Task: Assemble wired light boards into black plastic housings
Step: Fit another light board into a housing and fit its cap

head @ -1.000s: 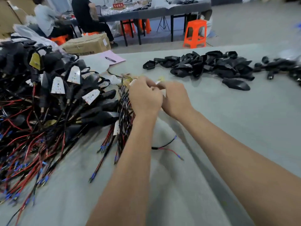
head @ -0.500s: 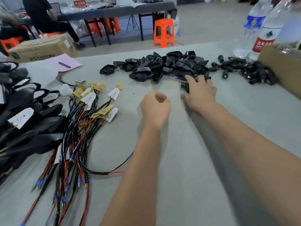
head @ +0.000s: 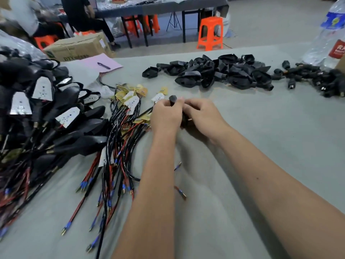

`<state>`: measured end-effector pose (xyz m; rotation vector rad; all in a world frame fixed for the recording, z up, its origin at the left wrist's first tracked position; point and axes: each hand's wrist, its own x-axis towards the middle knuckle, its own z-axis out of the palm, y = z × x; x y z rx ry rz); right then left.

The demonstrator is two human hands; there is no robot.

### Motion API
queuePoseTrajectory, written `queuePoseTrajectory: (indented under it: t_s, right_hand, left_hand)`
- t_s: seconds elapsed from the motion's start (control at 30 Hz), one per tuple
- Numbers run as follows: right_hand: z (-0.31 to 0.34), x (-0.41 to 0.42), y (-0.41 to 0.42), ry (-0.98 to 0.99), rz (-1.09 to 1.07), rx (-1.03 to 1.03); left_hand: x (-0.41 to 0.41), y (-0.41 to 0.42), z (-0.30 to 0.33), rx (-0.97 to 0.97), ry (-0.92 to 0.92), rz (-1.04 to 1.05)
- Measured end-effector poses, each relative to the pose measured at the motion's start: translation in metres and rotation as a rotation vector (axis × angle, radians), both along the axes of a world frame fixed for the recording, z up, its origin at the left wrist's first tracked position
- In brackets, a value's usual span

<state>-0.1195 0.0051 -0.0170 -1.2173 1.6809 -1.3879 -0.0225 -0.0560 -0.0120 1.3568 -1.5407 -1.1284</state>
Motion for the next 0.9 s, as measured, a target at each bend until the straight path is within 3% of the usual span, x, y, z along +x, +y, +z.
queuePoseTrajectory:
  t_s: [0.07, 0.1, 0.23, 0.37, 0.47, 0.63, 0.73, 0.8, 0.9]
  right_hand:
    - [0.001, 0.018, -0.001, -0.085, 0.056, -0.004]
    - [0.000, 0.027, -0.004, -0.010, 0.027, -0.001]
    - [-0.006, 0.063, -0.014, 0.533, -0.079, -0.027]
    - [-0.010, 0.095, -0.019, 0.884, 0.106, 0.085]
    - [-0.007, 0.103, -0.020, 0.987, 0.124, 0.136]
    - [0.004, 0.100, -0.022, 0.901, 0.158, 0.207]
    - [0.006, 0.092, -0.021, 0.752, 0.127, 0.171]
    - [0.005, 0.090, -0.018, 0.557, 0.078, 0.111]
    - [0.005, 0.090, -0.010, 0.097, -0.043, 0.062]
  left_hand:
    - [0.019, -0.002, 0.000, -0.075, -0.056, 0.041]
    - [0.027, -0.002, 0.002, -0.134, -0.114, 0.047]
    - [0.052, 0.001, 0.015, -0.321, -0.256, 0.186]
    - [0.079, -0.003, 0.022, -0.258, -0.368, 0.317]
    - [0.094, -0.004, 0.018, -0.161, -0.473, 0.291]
    - [0.097, 0.001, 0.014, -0.134, -0.486, 0.264]
    - [0.093, 0.004, 0.015, -0.137, -0.526, 0.242]
    - [0.088, 0.006, 0.017, -0.145, -0.554, 0.212]
    - [0.081, 0.009, 0.023, -0.155, -0.562, 0.183]
